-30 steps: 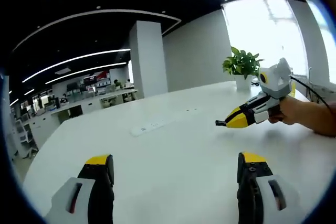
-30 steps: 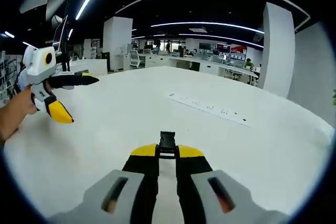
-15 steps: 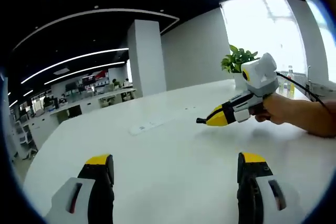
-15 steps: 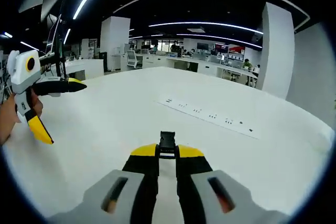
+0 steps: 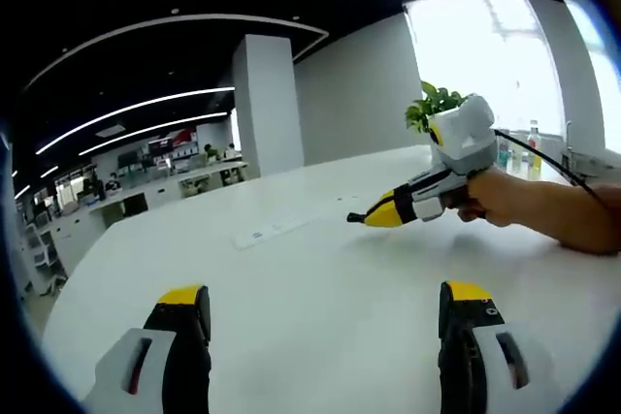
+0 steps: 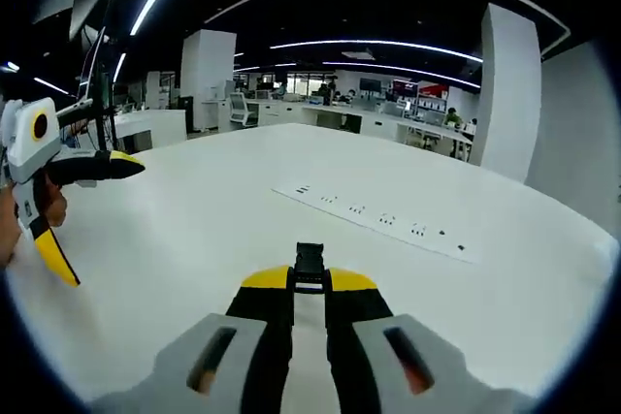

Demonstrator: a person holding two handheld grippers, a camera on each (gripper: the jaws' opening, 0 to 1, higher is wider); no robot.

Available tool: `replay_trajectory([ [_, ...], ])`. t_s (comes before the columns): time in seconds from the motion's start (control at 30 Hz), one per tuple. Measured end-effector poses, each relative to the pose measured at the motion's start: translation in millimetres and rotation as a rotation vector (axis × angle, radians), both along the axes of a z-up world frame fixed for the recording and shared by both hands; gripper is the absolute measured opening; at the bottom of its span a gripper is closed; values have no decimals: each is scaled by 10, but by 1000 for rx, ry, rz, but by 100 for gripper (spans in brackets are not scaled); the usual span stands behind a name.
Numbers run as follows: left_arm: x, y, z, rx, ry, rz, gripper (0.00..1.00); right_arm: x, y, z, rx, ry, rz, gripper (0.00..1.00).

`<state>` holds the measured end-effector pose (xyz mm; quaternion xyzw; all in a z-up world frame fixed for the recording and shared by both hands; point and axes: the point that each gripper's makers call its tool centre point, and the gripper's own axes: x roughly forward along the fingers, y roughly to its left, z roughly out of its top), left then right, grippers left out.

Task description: Snap the two parts of the plastic buckle together until the buckle closes and remains connected.

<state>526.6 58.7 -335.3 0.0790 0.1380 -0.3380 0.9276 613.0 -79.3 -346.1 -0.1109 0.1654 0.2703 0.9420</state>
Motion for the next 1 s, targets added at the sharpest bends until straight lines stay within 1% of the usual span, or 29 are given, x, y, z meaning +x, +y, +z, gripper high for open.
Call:
replay_trajectory([
  [0.07,8,12,-5,-3,5,6,100,47,33,-42,-39,-5,6,9],
  [0.23,22,16,3,-5,3,10,100,139,80,-32,-47,-8,7,9],
  [0.4,-11,0,9,-6,1,4,100,271,71,-68,-45,6,-4,9],
  [0.53,-57,-13,-6,-3,3,-3,100,276,33,-115,-58,15,-8,9],
  [0.67,-133,-65,-19,11,-8,-23,100,257,13,-109,-54,16,-11,9],
  [0.83,-142,-75,-20,20,-11,-36,100,258,0,-181,-68,27,-8,9],
  [0.87,-157,-87,-19,11,-5,-43,100,245,4,-199,-67,35,-7,9],
  [0.93,-195,-131,-4,-54,32,-60,100,235,7,-197,-65,37,-9,9],
  [1.0,-184,-111,2,-57,32,-56,100,231,10,-197,-68,36,-11,9],
])
